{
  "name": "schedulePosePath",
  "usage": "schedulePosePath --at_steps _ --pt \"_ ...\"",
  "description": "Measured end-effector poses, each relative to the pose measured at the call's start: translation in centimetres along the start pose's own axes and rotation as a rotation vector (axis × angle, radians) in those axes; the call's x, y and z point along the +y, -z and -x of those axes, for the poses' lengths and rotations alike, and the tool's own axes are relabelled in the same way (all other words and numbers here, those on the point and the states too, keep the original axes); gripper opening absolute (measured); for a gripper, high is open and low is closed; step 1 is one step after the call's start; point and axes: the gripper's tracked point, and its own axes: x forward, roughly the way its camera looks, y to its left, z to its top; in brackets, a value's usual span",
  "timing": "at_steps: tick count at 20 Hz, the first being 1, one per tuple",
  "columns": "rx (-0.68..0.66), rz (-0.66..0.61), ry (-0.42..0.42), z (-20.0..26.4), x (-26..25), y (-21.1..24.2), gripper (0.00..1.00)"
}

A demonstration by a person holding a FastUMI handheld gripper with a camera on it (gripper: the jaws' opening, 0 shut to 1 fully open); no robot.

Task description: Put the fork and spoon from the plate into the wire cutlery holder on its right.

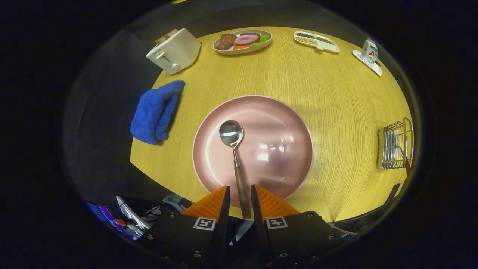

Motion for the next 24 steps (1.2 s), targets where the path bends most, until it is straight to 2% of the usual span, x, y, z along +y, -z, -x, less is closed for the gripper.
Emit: schedulePosePath --at_steps 9,10,11,12,14,18,19,20,24 --pt "0.062 0.092 0.04 -3.2 -0.2 1.3 0.34" --pt "0.072 0.103 0.036 -2.6 0.0 1.2 0.3" --pt "0.067 0.094 0.026 -1.4 0.4 1.1 0.3" --pt "0.071 0.09 0.021 -3.1 0.4 1.6 0.13" --pt "0.061 0.1 -0.013 -2.8 0.9 1.5 0.13" --pt "0.006 -0.024 -0.139 -1.9 2.4 1.3 0.13" --pt "0.004 -0.068 -0.161 -2.0 2.5 1.0 0.05" --pt "0.0 -0.1 -0.182 -1.4 2.5 1.3 0.04" --pt "-0.018 -0.146 -0.202 -0.2 1.6 2.0 0.04"
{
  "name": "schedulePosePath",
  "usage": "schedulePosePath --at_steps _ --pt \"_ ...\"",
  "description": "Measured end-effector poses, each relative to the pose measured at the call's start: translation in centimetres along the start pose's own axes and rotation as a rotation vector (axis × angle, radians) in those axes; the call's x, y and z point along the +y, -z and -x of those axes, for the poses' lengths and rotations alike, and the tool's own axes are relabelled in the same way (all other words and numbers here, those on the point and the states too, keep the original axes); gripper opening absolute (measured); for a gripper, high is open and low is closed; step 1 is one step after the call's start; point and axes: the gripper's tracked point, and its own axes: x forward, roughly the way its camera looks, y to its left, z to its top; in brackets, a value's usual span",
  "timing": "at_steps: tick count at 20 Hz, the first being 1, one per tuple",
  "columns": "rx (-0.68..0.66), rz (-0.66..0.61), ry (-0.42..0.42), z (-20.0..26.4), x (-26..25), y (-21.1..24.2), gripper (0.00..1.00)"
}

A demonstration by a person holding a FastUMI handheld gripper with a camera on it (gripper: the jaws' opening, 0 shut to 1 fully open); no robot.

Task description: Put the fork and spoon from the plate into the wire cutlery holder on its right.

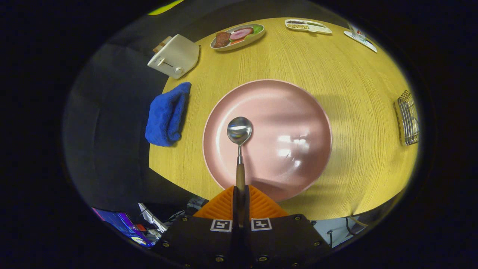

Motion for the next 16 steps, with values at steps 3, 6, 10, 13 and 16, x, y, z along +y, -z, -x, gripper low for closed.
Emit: schedulePosePath --at_steps 3,6,10,13,16 --pt "-0.026 -0.035 -0.029 1.6 -0.2 -0.3 0.04" --pt "-0.068 -0.071 -0.066 4.0 -0.2 -1.2 0.04" --pt "-0.15 -0.103 -0.081 8.1 -1.2 -3.0 0.04" --pt "-0.222 -0.133 -0.079 11.9 -2.7 -4.4 0.04" --pt "-0.305 -0.16 -0.066 15.8 -4.2 -6.0 0.04"
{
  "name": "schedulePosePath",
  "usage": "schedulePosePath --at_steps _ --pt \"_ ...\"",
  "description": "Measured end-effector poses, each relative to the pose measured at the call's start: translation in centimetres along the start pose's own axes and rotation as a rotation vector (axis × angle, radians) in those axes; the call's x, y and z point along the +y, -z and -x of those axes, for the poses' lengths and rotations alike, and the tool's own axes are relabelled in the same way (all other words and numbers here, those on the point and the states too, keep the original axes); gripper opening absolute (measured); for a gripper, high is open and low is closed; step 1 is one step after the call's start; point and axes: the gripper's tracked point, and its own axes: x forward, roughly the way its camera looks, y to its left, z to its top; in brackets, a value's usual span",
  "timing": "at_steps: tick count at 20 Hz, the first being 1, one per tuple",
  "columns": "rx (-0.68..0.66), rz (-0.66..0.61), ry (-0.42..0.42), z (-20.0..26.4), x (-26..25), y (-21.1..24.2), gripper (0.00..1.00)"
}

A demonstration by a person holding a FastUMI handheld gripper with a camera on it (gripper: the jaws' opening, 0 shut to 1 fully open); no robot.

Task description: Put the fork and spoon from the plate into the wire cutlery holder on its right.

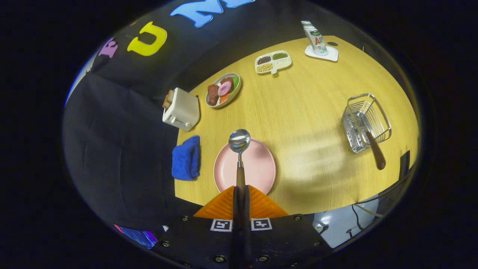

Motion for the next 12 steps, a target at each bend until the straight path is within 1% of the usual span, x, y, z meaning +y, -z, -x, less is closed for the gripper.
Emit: schedulePosePath --at_steps 4,7,10,12 --pt "-0.11 -0.043 0.036 4.9 -2.6 -3.6 0.04" --pt "-0.159 -0.071 0.107 8.0 -6.4 -5.5 0.04" --pt "-0.173 -0.106 0.182 10.1 -10.2 -6.5 0.04" --pt "-0.155 -0.125 0.223 10.6 -12.5 -6.4 0.04"
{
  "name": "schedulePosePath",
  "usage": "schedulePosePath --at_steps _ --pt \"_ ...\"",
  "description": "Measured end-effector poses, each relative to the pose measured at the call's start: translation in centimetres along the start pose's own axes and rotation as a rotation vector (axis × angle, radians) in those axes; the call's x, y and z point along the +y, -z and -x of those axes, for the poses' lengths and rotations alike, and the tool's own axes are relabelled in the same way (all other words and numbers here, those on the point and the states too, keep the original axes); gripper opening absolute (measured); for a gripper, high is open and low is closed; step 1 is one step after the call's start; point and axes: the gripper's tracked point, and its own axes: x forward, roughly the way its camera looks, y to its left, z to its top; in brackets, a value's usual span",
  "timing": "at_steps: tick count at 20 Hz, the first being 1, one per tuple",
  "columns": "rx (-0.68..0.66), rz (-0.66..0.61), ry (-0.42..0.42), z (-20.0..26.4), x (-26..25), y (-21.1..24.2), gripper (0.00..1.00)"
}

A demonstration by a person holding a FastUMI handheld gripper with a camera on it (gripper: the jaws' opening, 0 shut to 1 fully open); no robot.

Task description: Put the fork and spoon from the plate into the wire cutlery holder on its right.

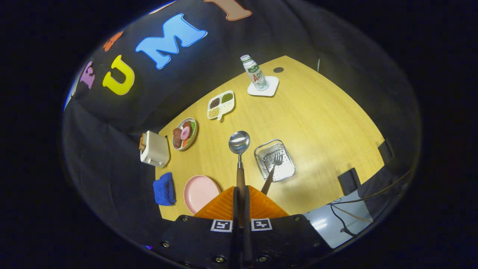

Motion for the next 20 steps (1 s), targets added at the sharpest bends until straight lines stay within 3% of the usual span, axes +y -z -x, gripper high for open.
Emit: schedulePosePath --at_steps 9,20 --pt "0.155 0.01 0.112 -2.2 -5.3 2.2 0.04" --pt "0.206 0.002 0.183 -4.3 -5.6 1.7 0.04"
